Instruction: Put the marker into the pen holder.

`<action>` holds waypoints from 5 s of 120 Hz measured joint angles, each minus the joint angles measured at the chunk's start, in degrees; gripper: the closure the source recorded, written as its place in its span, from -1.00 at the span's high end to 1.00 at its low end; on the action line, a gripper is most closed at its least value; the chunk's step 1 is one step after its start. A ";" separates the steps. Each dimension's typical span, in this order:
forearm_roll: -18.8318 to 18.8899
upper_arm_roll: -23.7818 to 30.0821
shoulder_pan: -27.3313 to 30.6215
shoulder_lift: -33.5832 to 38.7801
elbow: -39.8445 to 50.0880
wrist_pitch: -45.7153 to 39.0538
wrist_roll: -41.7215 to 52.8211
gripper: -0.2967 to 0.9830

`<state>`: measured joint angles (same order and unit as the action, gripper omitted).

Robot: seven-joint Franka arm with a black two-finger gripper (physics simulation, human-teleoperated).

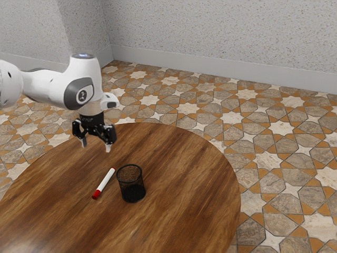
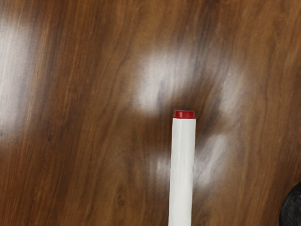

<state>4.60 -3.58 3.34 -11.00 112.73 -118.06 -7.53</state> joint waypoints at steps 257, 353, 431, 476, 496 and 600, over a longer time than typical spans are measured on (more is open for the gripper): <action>-6.96 1.03 1.30 -11.53 3.75 -15.50 -2.27 -0.46; 7.84 8.03 0.76 6.60 8.46 -21.97 -4.39 -0.69; 22.28 17.89 0.35 19.61 24.03 -37.34 -17.59 -0.69; 25.76 18.11 1.98 19.73 25.87 -40.64 -24.14 -0.68; 26.61 18.12 2.14 19.70 26.20 -40.80 -25.87 -0.66; 12.63 15.72 5.64 10.95 -5.57 -11.61 -27.08 0.44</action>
<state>17.24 12.14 8.98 -0.05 107.16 -129.67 -34.61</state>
